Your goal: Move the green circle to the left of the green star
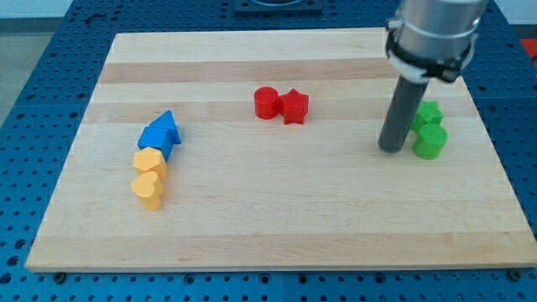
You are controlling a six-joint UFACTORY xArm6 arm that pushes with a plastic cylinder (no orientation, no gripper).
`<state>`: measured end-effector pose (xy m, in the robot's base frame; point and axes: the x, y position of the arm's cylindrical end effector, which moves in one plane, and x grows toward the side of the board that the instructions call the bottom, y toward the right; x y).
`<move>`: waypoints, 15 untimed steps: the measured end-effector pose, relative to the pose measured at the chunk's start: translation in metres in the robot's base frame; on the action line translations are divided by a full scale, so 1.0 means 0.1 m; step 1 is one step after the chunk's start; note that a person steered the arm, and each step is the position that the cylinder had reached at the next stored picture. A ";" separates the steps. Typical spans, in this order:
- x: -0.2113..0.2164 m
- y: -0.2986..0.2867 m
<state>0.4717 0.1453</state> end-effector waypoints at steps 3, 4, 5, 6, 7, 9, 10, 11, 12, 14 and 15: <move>0.32 0.71; 0.26 0.91; -0.04 0.92; 0.02 0.84; 0.13 0.51; 0.21 0.11; -0.13 -0.08; -0.23 -0.12; -0.25 -0.22; 0.53 -0.27; 0.44 0.34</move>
<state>0.5156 0.1788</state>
